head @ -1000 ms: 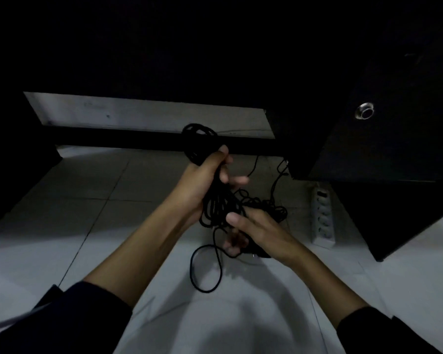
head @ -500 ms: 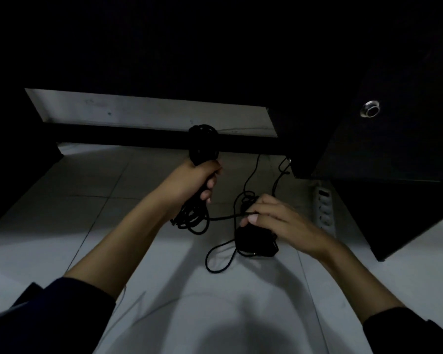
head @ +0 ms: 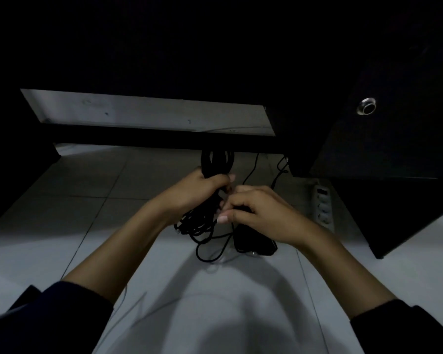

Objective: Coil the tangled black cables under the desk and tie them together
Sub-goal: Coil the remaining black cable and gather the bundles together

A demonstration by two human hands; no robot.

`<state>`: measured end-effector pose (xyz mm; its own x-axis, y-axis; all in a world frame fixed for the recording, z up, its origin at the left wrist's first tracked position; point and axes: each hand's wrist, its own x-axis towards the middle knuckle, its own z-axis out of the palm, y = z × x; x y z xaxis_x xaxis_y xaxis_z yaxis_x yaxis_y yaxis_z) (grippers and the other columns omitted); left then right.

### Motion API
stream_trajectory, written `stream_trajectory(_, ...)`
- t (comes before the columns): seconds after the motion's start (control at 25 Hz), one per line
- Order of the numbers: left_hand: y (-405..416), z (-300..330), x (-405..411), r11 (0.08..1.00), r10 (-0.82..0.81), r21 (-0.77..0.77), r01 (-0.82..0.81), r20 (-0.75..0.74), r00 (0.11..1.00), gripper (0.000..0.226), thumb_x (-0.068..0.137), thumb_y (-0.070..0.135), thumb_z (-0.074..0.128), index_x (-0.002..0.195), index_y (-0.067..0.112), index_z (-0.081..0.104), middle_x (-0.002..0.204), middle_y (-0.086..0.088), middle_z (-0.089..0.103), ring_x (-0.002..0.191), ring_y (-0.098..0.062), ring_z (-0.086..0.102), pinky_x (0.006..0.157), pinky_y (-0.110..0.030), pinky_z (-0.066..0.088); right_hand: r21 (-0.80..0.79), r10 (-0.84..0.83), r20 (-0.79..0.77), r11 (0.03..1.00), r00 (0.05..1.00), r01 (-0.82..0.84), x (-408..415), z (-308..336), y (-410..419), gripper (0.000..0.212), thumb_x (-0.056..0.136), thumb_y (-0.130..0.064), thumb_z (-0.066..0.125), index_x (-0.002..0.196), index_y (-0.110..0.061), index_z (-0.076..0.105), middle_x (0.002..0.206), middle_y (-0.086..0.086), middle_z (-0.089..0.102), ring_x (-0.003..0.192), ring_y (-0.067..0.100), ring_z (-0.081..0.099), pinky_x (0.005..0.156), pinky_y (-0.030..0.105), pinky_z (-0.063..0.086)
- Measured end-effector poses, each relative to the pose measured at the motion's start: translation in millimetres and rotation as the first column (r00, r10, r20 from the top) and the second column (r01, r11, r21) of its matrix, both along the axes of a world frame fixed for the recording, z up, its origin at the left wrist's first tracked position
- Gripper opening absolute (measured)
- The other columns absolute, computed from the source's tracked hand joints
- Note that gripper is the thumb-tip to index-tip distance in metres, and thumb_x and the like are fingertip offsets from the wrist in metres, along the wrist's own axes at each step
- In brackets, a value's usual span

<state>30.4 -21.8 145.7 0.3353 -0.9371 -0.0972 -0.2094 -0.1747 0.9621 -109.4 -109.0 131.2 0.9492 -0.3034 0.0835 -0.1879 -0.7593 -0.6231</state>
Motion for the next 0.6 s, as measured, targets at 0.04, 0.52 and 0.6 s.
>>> stream_trajectory(0.04, 0, -1, 0, 1.000, -0.011, 0.001, 0.011, -0.011, 1.000, 0.030, 0.097, 0.024, 0.051, 0.072, 0.011, 0.060, 0.062, 0.002, 0.058, 0.060, -0.007, 0.057, 0.061, -0.020, 0.046, 0.006, -0.036, 0.053, 0.999, 0.998, 0.036, 0, -1, 1, 0.012, 0.083, -0.034, 0.071, 0.084, -0.021, 0.071, 0.089, -0.010, 0.059, 0.087, 0.002, 0.058, 0.077, 0.016, 0.044)
stream_trajectory(0.52, 1, -1, -10, 0.995, -0.056, 0.082, 0.064, -0.091, 0.994, 0.019, 0.098, 0.018, 0.046, 0.087, 0.009, 0.059, 0.068, -0.008, 0.058, 0.046, -0.017, 0.054, 0.041, -0.022, 0.046, -0.007, -0.309, 0.265, 0.946, 0.913, 0.323, 6, -1, 17, 0.075, 0.055, -0.037, 0.091, 0.097, -0.020, 0.031, 0.105, -0.002, 0.037, 0.085, -0.020, 0.039, 0.065, -0.001, 0.035)
stream_trajectory(0.6, 1, -3, -11, 0.993, -0.093, 0.066, 0.098, -0.077, 0.993, 0.024, 0.098, 0.016, 0.045, 0.077, 0.006, 0.052, 0.055, -0.006, 0.049, 0.036, -0.014, 0.043, 0.037, -0.021, 0.037, 0.032, -0.311, 0.246, 0.949, 0.918, 0.313, 5, 0, 15, 0.076, 0.056, -0.040, 0.090, 0.098, -0.022, 0.030, 0.104, -0.004, 0.039, 0.080, -0.017, 0.041, 0.064, 0.000, 0.036)
